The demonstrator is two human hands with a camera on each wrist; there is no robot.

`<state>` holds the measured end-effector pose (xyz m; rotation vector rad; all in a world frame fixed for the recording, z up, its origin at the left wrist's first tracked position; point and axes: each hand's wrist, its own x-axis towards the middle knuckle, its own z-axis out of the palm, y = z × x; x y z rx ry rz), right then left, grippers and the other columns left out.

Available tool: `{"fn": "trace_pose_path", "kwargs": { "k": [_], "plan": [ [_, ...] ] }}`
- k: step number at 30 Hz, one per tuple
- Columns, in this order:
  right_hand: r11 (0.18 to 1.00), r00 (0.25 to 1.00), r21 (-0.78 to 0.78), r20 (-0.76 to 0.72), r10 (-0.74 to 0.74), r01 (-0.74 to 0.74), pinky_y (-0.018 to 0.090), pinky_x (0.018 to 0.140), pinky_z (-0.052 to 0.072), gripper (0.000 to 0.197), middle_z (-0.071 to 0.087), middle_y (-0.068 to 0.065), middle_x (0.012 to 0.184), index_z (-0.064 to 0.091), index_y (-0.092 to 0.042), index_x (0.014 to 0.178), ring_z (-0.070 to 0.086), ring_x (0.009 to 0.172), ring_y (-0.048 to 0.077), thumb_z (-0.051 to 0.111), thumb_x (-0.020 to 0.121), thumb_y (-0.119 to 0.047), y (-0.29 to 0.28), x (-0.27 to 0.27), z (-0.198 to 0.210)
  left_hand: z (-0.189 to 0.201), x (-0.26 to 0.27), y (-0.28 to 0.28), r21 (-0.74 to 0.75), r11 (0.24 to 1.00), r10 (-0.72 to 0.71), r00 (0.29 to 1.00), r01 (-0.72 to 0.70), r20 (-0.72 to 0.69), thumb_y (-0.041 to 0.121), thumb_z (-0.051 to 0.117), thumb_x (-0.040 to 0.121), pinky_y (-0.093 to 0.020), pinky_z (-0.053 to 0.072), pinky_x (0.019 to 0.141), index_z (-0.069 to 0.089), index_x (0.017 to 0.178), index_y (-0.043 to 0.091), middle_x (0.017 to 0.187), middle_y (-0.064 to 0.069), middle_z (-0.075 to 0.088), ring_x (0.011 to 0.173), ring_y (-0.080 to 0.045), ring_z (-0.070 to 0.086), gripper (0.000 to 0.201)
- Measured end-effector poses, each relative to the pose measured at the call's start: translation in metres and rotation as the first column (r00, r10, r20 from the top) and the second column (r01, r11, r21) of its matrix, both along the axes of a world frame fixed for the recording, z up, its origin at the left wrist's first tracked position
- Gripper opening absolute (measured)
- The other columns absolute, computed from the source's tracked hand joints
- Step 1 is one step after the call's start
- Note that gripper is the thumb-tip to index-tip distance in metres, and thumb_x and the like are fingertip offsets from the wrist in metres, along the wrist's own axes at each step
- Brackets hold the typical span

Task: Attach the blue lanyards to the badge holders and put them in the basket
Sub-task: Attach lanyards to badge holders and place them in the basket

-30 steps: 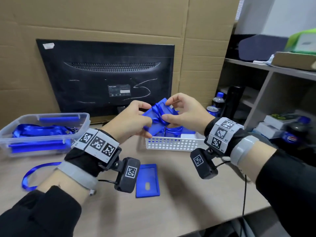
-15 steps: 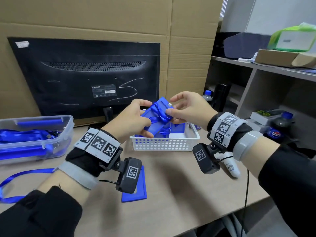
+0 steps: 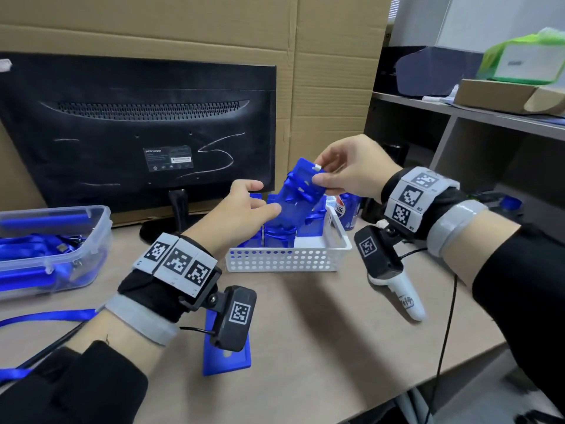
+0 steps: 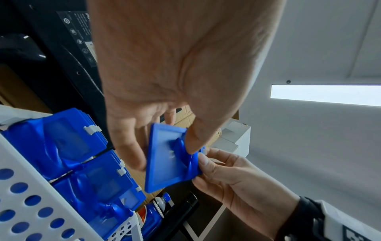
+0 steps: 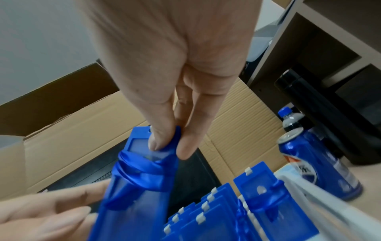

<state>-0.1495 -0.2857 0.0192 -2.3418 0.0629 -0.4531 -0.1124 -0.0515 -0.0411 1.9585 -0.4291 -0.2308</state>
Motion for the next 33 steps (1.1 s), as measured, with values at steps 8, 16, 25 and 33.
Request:
{"fn": "trace_pose_path", "kwargs": {
  "k": [8, 16, 25, 33],
  "plan": [
    [0.954, 0.989, -0.288, -0.087, -0.116, 0.086, 0.019, 0.052, 0.058, 0.022, 0.077, -0.001, 0.081, 0.075, -0.014, 0.096, 0.073, 0.058, 0.01, 0.085, 0.081, -0.001, -0.04, 0.018, -0.013, -0.018, 0.033, -0.001, -0.018, 0.966, 0.255, 0.961, -0.258, -0.104, 0.075, 0.05, 0.065, -0.05, 0.043, 0.113, 0.038, 0.147, 0.033, 0.148, -0.003, 0.048, 0.132, -0.027, 0.052, 0.093],
    [0.958, 0.978, -0.283, -0.182, -0.103, 0.048, 0.035, 0.063, 0.066, 0.023, 0.075, -0.003, 0.079, 0.076, -0.017, 0.091, 0.075, 0.063, 0.017, 0.088, 0.079, -0.003, -0.047, 0.048, -0.037, -0.039, 0.061, -0.005, 0.059, 0.962, 0.272, 0.927, -0.266, -0.258, 0.085, 0.041, 0.061, -0.053, 0.042, 0.113, 0.028, 0.155, 0.034, 0.154, 0.0, 0.043, 0.13, -0.027, 0.053, 0.107],
    [0.974, 0.964, -0.225, -0.254, -0.084, 0.025, 0.042, 0.064, 0.067, 0.024, 0.077, 0.004, 0.084, 0.076, -0.014, 0.092, 0.075, 0.063, 0.02, 0.089, 0.078, 0.0, -0.056, 0.077, -0.062, -0.062, 0.089, -0.004, 0.047, 0.958, 0.283, 0.903, -0.284, -0.323, 0.09, 0.043, 0.06, -0.053, 0.048, 0.106, 0.031, 0.151, 0.036, 0.143, -0.003, 0.052, 0.122, -0.029, 0.061, 0.106],
    [0.977, 0.961, -0.212, -0.27, -0.067, 0.008, 0.026, 0.051, 0.058, 0.024, 0.078, 0.003, 0.084, 0.076, -0.016, 0.091, 0.071, 0.054, 0.009, 0.089, 0.078, -0.001, -0.058, 0.09, -0.069, -0.071, 0.101, -0.005, 0.019, 0.962, 0.256, 0.87, -0.274, -0.421, 0.096, 0.047, 0.052, -0.061, 0.055, 0.094, 0.028, 0.144, 0.049, 0.135, -0.005, 0.06, 0.11, -0.036, 0.071, 0.104]
  ]
}}
